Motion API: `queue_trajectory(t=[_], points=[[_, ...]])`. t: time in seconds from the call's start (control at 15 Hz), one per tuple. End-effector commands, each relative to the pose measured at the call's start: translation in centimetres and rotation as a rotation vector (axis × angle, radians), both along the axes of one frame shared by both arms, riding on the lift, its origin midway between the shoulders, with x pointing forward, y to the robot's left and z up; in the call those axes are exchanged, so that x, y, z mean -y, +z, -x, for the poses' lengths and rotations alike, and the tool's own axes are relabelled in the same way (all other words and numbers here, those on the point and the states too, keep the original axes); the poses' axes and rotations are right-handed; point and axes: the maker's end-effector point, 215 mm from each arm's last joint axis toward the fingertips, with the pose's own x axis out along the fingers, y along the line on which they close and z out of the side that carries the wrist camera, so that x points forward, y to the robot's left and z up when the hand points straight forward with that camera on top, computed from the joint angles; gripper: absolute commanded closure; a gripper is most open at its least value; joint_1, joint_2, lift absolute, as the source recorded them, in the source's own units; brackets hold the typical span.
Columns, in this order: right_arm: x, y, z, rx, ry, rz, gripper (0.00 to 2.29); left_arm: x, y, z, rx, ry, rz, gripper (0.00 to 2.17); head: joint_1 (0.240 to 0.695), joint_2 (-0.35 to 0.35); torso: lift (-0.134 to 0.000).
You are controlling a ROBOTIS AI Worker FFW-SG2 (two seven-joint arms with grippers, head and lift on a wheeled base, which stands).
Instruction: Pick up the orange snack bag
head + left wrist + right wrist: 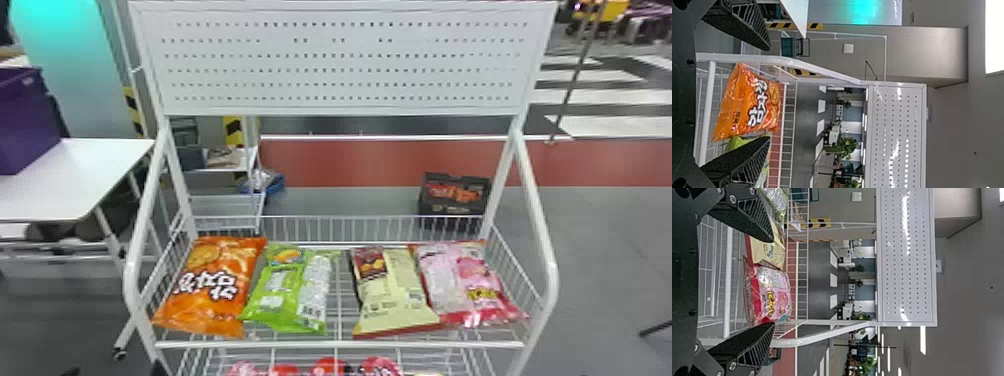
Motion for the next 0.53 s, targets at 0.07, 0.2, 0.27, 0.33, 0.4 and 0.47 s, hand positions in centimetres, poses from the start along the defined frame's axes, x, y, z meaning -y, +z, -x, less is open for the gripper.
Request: queue_trajectory(t=[0.07,0.2,0.27,0.33,0.4,0.47], points=[[0.03,-0.04,-0.04,0.000,-0.001,-0.001,0.14,-0.01,-0.01,0.01,0.000,0.001,0.001,0.08,0.499,0.000,0.000],[0.03,0.01,-0.09,0.001,-0.001,-0.001,0.14,-0.01,-0.01,0.01,0.000,0.001,0.001,0.08,0.499,0.000,0.000],[0.06,0.01,-0.09,0.001,-0.002,-0.001,0.14,-0.01,-0.01,0.01,0.000,0.001,0.001,0.08,0.499,0.000,0.000],[0.06,0.01,-0.09,0.001,-0.002,-0.001,0.14,-0.04,-0.04,-0.03,0.000,0.002,0.002,0.08,0.499,0.000,0.000],[0.06,0.01,-0.09,0.001,-0.002,-0.001,0.14,-0.02,0.03,-0.04,0.001,0.001,0.002,0.08,0.499,0.000,0.000],[0.06,-0.04,-0.04,0.000,-0.002,-0.001,0.14,-0.02,-0.03,-0.03,0.000,0.001,0.000,0.08,0.499,0.000,0.000]])
